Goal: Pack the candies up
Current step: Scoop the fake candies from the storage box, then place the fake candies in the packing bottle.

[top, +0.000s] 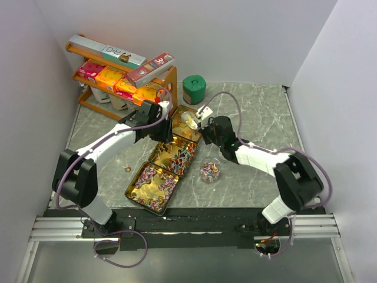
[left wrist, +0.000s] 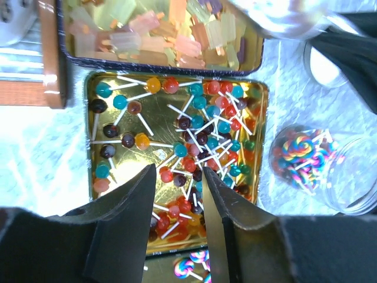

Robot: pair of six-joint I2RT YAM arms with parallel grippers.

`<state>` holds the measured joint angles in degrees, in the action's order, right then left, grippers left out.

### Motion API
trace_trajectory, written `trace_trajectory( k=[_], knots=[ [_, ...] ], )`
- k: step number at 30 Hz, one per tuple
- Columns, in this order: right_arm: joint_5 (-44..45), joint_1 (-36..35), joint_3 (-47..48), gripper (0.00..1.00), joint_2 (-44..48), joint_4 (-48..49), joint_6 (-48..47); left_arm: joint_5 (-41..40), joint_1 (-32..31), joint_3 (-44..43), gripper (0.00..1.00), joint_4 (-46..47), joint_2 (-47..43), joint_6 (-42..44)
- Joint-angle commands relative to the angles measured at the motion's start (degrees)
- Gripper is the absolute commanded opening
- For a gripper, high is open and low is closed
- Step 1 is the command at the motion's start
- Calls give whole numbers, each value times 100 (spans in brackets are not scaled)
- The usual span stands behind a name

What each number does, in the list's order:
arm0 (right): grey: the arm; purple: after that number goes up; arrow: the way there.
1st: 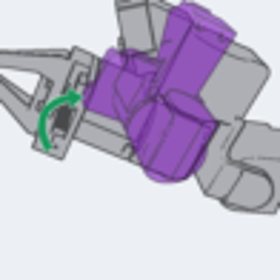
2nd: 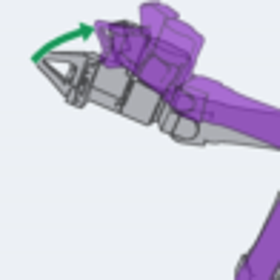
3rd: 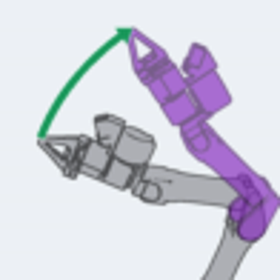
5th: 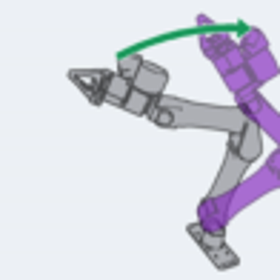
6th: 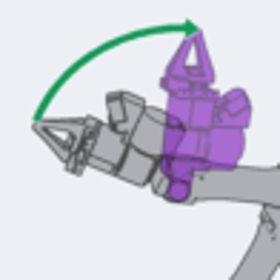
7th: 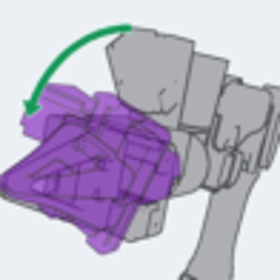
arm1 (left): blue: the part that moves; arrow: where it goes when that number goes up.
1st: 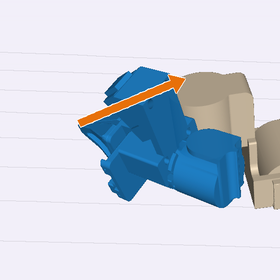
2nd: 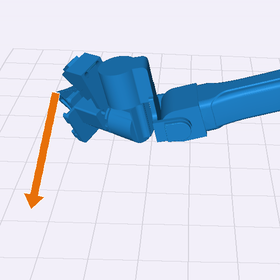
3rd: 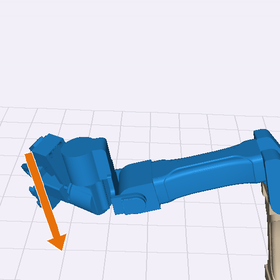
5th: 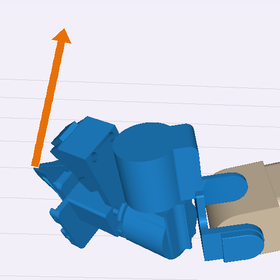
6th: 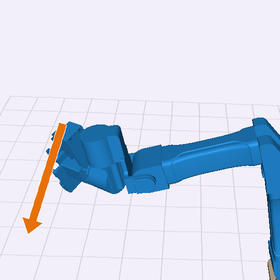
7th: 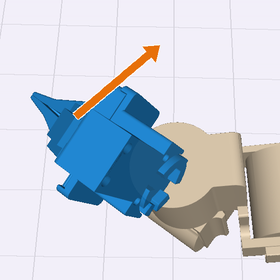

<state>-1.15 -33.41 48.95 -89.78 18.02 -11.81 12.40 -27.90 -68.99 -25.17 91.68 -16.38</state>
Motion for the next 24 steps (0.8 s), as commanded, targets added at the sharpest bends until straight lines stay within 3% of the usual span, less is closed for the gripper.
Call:
trace_trajectory(
  k=[1,6,10,19,24],
  knots=[
    [404,-34,186,0,1170,-632,197,-291,-14,-466,44,-409,-352,-251],
    [432,-43,255,0,2086,-1808,293,-493,-5,-448,46,-234,-379,-277],
    [388,-34,825,0,2665,-4063,557,-458,-5,-668,45,-305,-195,-418],
    [334,-499,326,0,4371,-5756,1681,-327,4,-554,43,-23,69,-489],
    [315,-929,431,0,4548,-6704,2453,-274,-5,-519,43,3,253,-436]
  ],
)
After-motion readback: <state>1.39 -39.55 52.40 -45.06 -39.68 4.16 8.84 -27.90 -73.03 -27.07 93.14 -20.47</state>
